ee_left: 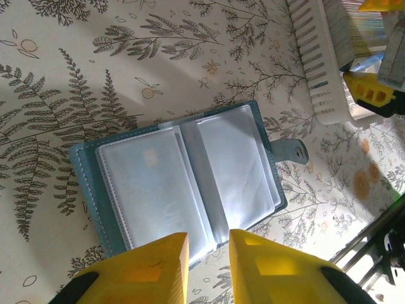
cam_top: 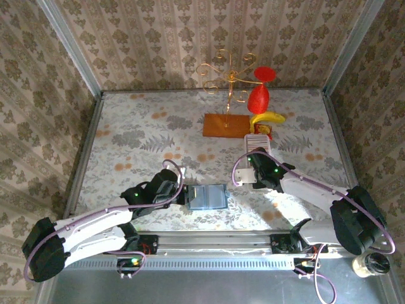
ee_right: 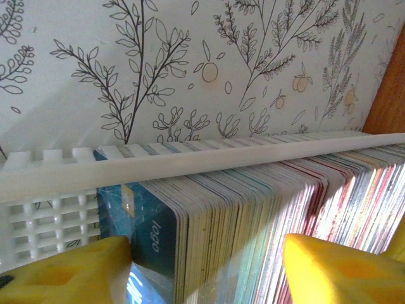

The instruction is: Put the credit cards into the card holder

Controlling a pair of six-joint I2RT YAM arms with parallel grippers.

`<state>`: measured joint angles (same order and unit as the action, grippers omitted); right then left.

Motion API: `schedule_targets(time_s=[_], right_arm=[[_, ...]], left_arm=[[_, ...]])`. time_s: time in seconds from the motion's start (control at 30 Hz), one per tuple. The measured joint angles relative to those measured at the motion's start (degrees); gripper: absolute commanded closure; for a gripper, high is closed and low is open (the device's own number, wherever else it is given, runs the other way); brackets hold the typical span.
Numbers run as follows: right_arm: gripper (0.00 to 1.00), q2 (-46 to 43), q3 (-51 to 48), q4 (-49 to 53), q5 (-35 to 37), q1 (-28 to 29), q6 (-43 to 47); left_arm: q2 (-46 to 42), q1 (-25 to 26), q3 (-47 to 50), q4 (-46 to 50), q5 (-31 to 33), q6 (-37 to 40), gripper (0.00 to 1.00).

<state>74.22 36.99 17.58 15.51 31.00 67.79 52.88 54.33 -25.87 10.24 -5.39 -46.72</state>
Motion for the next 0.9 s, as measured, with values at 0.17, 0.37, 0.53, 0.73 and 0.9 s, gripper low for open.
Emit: schedule_targets(time_s=[0.17, 0.37, 0.53, 0.73, 0.9], right_arm=[[0.53, -1.18, 0.00, 1.38, 0.02, 0.00, 0.17], [0.67, -3.17, 0.00, 3.06, 0.00, 0.00, 0.42], [0.76, -3.80, 0.00, 4.00, -0.04, 0.00, 0.42], [0.86, -6.34, 0.00, 6.14, -0.44, 0.42, -0.48], [0.89, -10.40, 0.00, 9.49, -0.76, 1.66, -2.43]], left_arm=[[0.11, 0.00, 0.02, -0.11, -0.04, -0.09, 0.80], [1.05, 0.00, 0.09, -0.61, -0.28, -0.17, 0.83], [1.86, 0.00, 0.09, -0.92, -0.52, -0.17, 0.85], [1.95, 0.00, 0.09, -0.98, -0.66, -0.20, 0.87], [1.95, 0.00, 0.11, -1.11, -0.63, -0.39, 0.88]])
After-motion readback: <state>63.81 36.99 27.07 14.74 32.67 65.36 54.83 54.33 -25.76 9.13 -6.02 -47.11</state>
